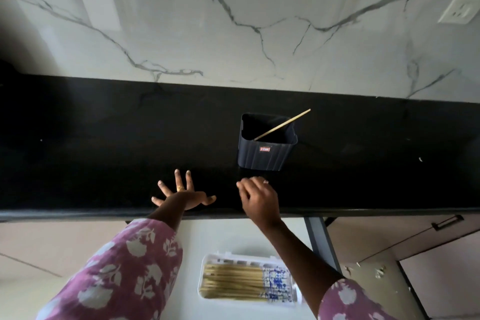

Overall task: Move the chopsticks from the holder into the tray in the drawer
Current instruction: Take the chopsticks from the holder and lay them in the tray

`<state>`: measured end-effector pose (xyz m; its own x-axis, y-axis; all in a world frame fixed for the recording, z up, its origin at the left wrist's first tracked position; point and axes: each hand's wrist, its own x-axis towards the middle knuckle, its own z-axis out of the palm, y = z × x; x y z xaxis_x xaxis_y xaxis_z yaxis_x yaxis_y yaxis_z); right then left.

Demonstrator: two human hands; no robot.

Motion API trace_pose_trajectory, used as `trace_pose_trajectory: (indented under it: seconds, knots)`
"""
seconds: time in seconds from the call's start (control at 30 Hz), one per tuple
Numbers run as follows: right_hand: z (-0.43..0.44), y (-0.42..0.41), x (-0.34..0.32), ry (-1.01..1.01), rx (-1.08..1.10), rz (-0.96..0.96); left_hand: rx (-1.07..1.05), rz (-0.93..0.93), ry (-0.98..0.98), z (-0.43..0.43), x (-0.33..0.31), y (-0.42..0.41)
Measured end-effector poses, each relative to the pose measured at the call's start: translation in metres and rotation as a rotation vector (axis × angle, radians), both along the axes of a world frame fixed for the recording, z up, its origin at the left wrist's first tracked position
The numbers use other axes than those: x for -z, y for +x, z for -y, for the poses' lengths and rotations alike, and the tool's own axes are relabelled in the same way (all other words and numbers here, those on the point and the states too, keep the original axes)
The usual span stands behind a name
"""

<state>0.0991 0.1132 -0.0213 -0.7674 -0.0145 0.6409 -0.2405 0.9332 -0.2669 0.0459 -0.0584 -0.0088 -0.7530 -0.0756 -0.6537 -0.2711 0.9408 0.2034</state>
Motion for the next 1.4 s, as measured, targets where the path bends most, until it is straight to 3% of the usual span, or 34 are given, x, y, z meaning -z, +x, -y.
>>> trace_pose_trajectory:
  seconds: [0.2,0.33,0.5,0.57,0.73,1.2,1.4]
  knots:
    - [-0.024,-0.063,-0.073,-0.354,0.259,-0.105,0.005,0.028,0.010,0.001,0.001,-0.006]
    - [-0.044,-0.102,-0.108,-0.723,0.544,0.133,0.008,0.021,0.011,0.001,-0.001,-0.004]
    - [-0.077,-0.141,-0.114,-0.781,0.768,0.331,0.006,0.021,0.000,0.000,-0.001,-0.005]
    - [-0.084,-0.149,-0.110,-0.884,0.793,0.418,0.010,0.025,0.001,0.001,0.000,-0.006]
    - [-0.092,-0.156,-0.102,-1.096,0.760,0.413,0.021,0.029,0.002,0.002,0.001,-0.008]
    - [-0.096,-0.161,-0.111,-1.200,0.747,0.495,-0.018,-0.030,0.029,0.001,0.010,-0.003]
    - [-0.087,-0.157,-0.115,-1.141,0.693,0.380,-0.010,-0.025,0.027,0.001,0.009,-0.004]
